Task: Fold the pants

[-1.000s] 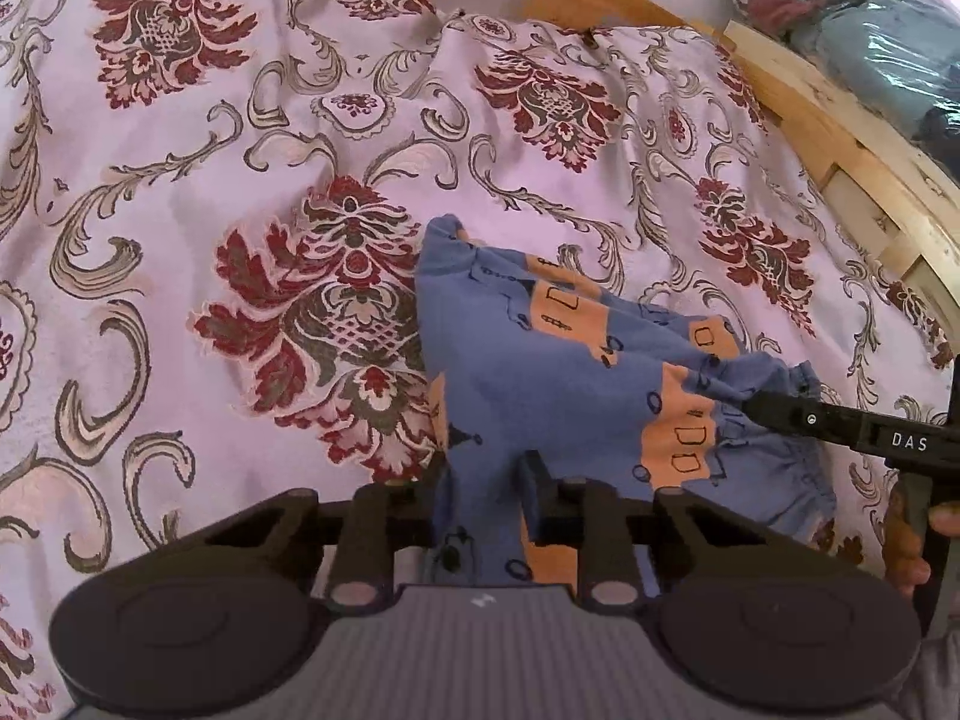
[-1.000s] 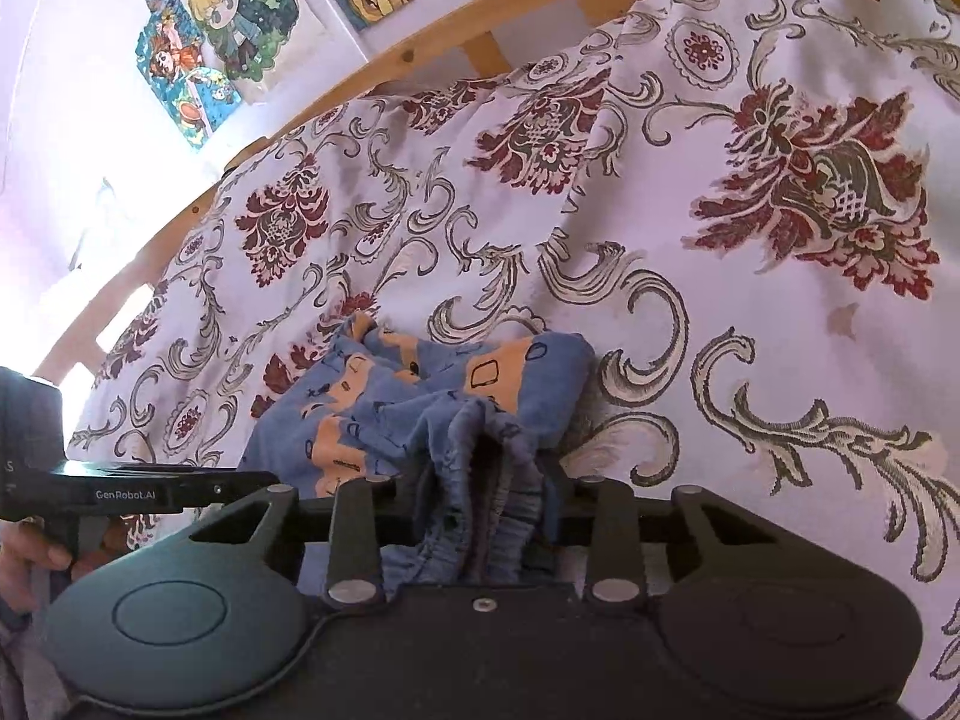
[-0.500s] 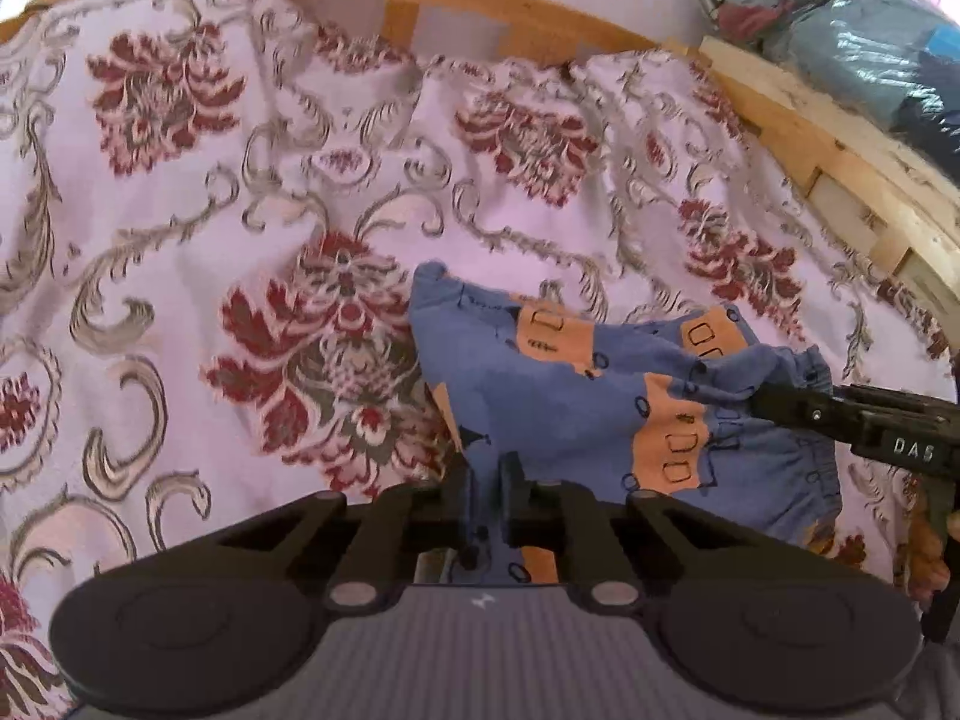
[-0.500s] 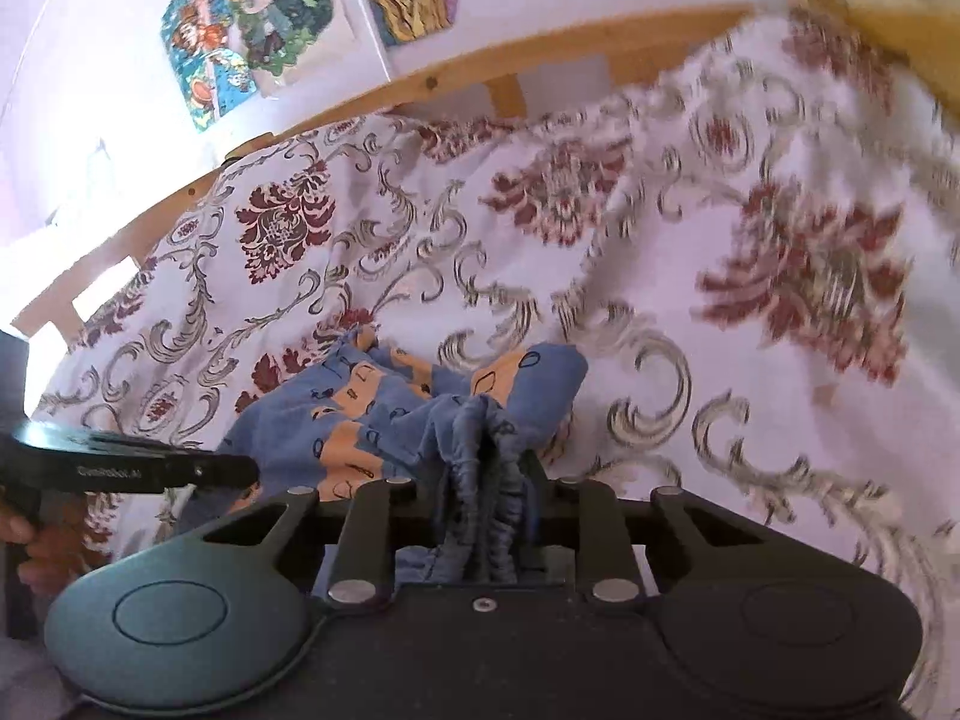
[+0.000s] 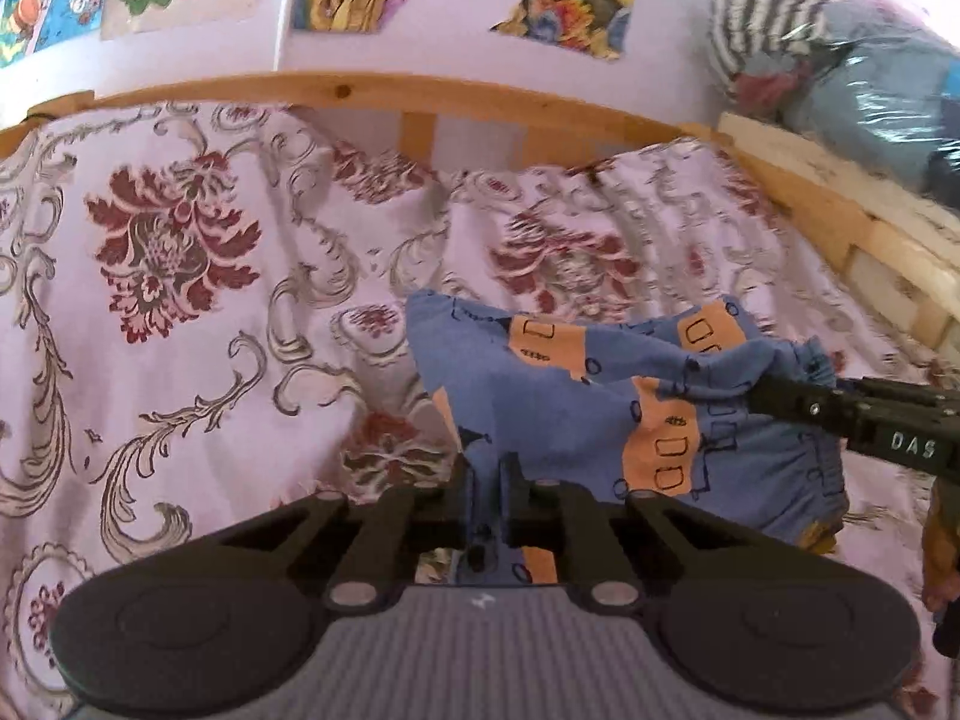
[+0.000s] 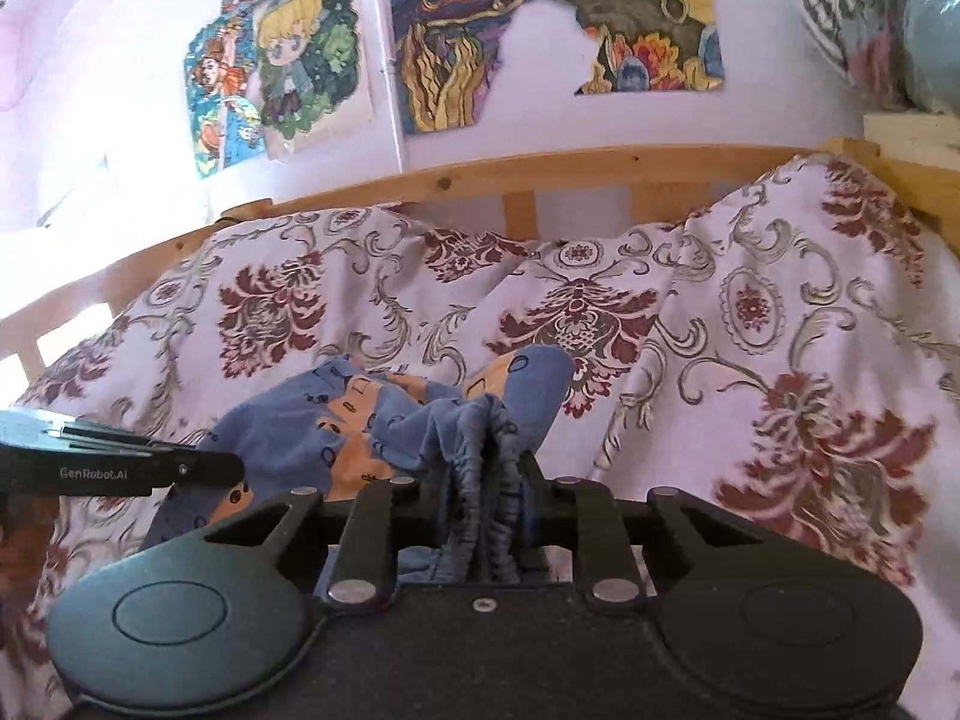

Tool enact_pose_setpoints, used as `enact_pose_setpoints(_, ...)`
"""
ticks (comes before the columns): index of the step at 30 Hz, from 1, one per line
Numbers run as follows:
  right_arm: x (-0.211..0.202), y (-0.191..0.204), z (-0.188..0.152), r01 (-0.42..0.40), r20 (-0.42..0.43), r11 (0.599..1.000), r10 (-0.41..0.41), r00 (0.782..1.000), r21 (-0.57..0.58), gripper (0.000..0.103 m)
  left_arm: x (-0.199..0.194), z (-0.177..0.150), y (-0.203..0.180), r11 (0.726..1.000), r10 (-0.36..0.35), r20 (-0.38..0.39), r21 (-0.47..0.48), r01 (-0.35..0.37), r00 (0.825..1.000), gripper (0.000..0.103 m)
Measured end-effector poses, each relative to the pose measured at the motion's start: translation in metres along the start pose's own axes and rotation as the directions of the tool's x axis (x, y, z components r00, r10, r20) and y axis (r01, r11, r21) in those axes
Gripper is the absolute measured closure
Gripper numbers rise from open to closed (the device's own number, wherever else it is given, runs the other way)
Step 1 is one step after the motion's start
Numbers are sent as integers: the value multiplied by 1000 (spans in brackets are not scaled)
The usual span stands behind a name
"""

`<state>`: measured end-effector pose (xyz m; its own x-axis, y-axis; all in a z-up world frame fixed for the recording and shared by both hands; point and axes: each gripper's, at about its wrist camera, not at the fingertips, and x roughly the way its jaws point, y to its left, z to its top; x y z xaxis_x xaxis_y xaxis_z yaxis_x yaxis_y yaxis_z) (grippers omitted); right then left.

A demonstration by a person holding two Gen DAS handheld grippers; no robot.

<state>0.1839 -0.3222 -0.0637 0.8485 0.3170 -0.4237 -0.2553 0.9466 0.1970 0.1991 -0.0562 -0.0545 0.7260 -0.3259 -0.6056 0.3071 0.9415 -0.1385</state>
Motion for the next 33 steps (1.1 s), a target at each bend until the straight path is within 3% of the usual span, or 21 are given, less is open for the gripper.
enact_pose_setpoints(4,37,-6,-4,-3,-60,999,5,998,38,81,27,-11,21,996,-15,-89,-91,7,996,94)
enact_pose_setpoints(8,54,-10,-20,30,-113,998,-24,993,52,78,33,-17,28,994,-24,-103,-106,13,994,90)
enact_pose_setpoints(10,55,-14,-23,41,-111,996,-32,993,83,65,32,-17,28,994,-28,-104,-106,17,994,86)
enact_pose_setpoints(12,52,-15,-24,59,-102,994,-49,994,95,61,30,-17,28,994,-20,-102,-109,9,995,71)
enact_pose_setpoints(14,47,-15,-24,69,-94,993,-60,994,100,49,24,-17,28,992,-16,-92,-125,4,996,36)
enact_pose_setpoints(16,39,-13,-24,82,-80,992,-74,994,98,31,17,-15,27,990,-11,-66,-140,2,998,29)
enact_pose_setpoints(20,18,-1,-20,100,-42,992,-97,994,74,17,-2,-12,24,990,-2,-22,-139,-1,1000,7)
enact_pose_setpoints(25,-10,9,-12,112,32,990,-115,993,86,1,-28,-13,23,985,37,24,-171,-32,999,0)
enact_pose_setpoints(33,-57,39,-6,130,114,991,-133,984,39,1,-67,-20,21,976,76,34,-205,-68,997,0)
